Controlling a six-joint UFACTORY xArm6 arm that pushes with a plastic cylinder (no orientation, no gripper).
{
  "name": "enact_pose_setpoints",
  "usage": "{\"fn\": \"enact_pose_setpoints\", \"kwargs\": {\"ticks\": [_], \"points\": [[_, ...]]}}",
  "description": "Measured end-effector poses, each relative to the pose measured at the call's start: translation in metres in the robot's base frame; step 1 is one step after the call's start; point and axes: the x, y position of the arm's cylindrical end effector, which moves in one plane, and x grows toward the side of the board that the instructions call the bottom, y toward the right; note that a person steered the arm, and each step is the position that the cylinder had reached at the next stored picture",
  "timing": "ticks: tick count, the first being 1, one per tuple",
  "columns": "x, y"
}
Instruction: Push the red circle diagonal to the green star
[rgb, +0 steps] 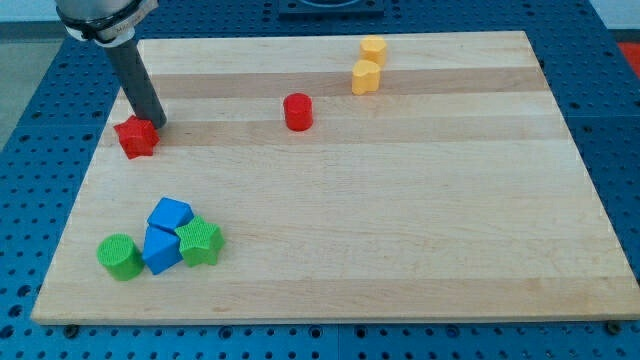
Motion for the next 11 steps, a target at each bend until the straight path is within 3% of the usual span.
{"fn": "enact_pose_setpoints", "kwargs": {"ticks": [2, 4, 5, 7, 10, 11], "points": [[-0.036, 0.042], [-0.051, 0.149], [-0.043, 0.187], [-0.006, 0.198], [0.007, 0.272], [0.017, 0.268]]}}
